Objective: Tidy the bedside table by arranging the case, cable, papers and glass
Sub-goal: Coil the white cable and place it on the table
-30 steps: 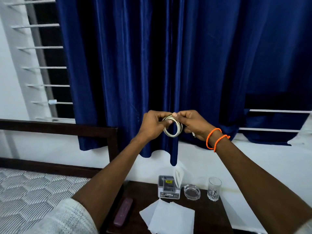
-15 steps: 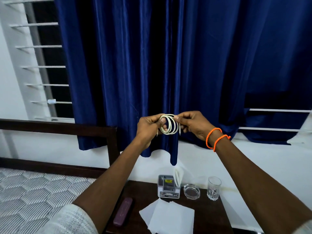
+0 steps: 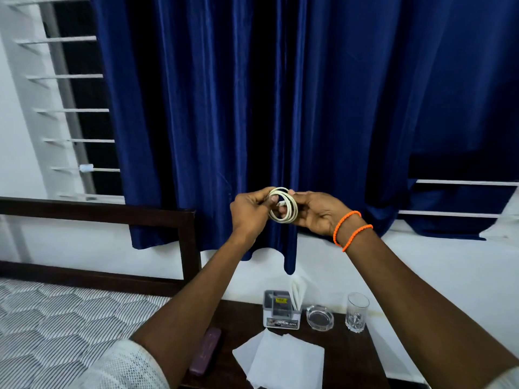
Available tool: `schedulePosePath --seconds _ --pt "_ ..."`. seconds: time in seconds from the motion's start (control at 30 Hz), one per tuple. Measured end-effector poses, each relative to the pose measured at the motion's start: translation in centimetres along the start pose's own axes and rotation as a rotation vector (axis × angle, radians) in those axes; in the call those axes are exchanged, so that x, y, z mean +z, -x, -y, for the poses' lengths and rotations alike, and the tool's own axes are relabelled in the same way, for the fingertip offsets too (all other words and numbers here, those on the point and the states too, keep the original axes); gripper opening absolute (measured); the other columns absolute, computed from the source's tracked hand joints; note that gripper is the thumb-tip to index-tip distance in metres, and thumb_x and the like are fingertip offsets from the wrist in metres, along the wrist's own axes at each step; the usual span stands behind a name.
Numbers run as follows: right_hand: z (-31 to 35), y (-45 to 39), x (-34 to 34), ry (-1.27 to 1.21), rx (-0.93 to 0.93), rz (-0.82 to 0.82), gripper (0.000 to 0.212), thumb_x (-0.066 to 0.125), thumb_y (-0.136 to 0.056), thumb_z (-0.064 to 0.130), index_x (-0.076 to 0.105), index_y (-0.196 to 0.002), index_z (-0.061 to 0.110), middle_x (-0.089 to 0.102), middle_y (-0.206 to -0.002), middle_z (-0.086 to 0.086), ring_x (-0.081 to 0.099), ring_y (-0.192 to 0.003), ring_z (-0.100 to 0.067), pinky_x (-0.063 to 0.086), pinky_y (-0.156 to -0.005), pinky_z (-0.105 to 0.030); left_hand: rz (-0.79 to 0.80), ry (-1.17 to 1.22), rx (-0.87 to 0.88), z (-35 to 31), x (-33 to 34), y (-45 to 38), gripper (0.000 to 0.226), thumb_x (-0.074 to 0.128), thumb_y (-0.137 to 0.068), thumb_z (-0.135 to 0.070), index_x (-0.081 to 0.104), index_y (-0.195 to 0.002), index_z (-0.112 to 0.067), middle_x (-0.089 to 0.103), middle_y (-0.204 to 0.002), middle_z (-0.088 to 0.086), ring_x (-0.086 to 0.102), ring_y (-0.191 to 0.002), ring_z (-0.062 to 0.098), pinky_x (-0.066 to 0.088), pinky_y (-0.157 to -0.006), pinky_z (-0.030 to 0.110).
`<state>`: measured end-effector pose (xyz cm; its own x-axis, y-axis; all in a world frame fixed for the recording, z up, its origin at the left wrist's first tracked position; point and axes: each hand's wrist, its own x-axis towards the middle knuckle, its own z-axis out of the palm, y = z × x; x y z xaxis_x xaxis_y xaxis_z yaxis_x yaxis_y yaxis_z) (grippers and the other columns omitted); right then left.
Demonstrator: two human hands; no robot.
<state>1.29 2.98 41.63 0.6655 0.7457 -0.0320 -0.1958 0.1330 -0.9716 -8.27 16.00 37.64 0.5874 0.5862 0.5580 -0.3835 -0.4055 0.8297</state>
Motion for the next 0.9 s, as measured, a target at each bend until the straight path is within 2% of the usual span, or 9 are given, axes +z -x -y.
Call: schedulePosePath --seconds 0.17,0.27,0.33,0.4,0.47,0.57,0.63,0.73,0.9 --pt "-0.8 0.0 0.4 0.125 -0.149 -0.132 0.011 0.065 -0.096 0.025 0.059 -0.092 0.016 0.075 -0.079 -0.008 0.074 -0.065 -0.019 0.059 -0.062 -0.031 -0.112 -0.087 0.018 0.1 0.1 -0.2 0.021 0.074 -0.091 -0.012 0.08 -0.109 -0.02 0.08 -0.096 -0.012 0.074 -0.095 0.0 0.059 -0.092 0.023" --pt "-1.3 0.3 0.9 0.204 -0.202 -0.129 0.02 0.063 -0.096 0.037 0.065 -0.094 0.017 0.076 -0.086 -0.008 0.074 -0.075 -0.02 0.059 -0.073 -0.032 -0.191 -0.142 0.038 -0.2 0.1 -0.3 0.021 0.073 -0.091 -0.011 0.081 -0.109 -0.018 0.081 -0.093 -0.009 0.075 -0.089 0.003 0.059 -0.087 0.02" --pt "-1.4 0.7 1.4 0.258 -0.242 -0.123 0.025 0.07 -0.091 0.038 0.067 -0.1 0.015 0.075 -0.09 -0.009 0.072 -0.084 -0.023 0.056 -0.079 -0.033 -0.231 -0.157 0.028 -0.3 0.0 -0.5 0.021 0.072 -0.092 -0.011 0.081 -0.109 -0.018 0.08 -0.088 -0.006 0.075 -0.082 0.005 0.059 -0.078 0.016" --pt "-1.5 1.1 1.7 0.337 -0.282 -0.128 0.035 0.079 -0.083 0.036 0.065 -0.106 0.012 0.075 -0.09 -0.011 0.069 -0.085 -0.022 0.053 -0.075 -0.034 -0.274 -0.165 0.022 -0.3 0.0 -0.5 0.021 0.073 -0.091 -0.009 0.081 -0.109 -0.017 0.079 -0.086 -0.008 0.071 -0.075 -0.004 0.053 -0.07 0.007" --pt "-1.7 1.3 2.2 0.45 -0.323 -0.154 0.043 0.086 -0.075 0.031 0.063 -0.107 0.013 0.076 -0.093 -0.014 0.071 -0.084 -0.021 0.054 -0.071 -0.039 -0.314 -0.133 -0.002 -0.4 0.2 -0.4 0.021 0.074 -0.09 -0.009 0.081 -0.108 -0.016 0.08 -0.092 -0.007 0.068 -0.075 -0.013 0.052 -0.072 0.004" --pt "-2.3 1.1 2.9 0.58 -0.392 -0.266 0.044 0.089 -0.068 0.018 0.062 -0.103 0.016 0.074 -0.086 -0.012 0.07 -0.074 -0.021 0.062 -0.068 -0.045 -0.339 -0.087 -0.056 -0.7 0.4 -0.2 0.021 0.077 -0.088 -0.011 0.081 -0.108 -0.016 0.08 -0.099 -0.006 0.072 -0.088 -0.001 0.06 -0.086 0.021" --pt "-2.6 0.8 3.2 0.663 -0.445 -0.364 0.04 0.082 -0.069 0.01 0.06 -0.102 0.015 0.069 -0.088 -0.011 0.068 -0.078 -0.023 0.062 -0.071 -0.048 -0.339 -0.081 -0.074 -0.6 0.6 -0.2 0.021 0.077 -0.088 -0.011 0.081 -0.107 -0.018 0.079 -0.087 -0.016 0.072 -0.084 -0.002 0.061 -0.083 0.022" --pt "-3.0 0.5 3.5 0.833 -0.526 -0.541 0.043 0.077 -0.068 0.014 0.05 -0.101 0.015 0.061 -0.103 -0.011 0.06 -0.089 -0.026 0.055 -0.081 -0.04 -0.342 -0.108 -0.056 -0.7 0.8 -0.2 0.02 0.076 -0.087 -0.011 0.082 -0.101 -0.024 0.067 -0.061 -0.033 0.064 -0.063 -0.011 0.052 -0.065 0.008" --pt "-2.9 0.9 4.3 0.766 -0.415 -0.475 0.022 0.068 -0.068 0.015 0.053 -0.083 0.012 0.069 -0.081 -0.014 0.072 -0.071 -0.037 0.062 -0.066 -0.05 -0.368 -0.157 0.021 -1.0 1.0 -0.3 0.018 0.074 -0.088 -0.009 0.083 -0.098 -0.021 0.066 -0.059 -0.03 0.062 -0.057 -0.01 0.044 -0.059 0.001"
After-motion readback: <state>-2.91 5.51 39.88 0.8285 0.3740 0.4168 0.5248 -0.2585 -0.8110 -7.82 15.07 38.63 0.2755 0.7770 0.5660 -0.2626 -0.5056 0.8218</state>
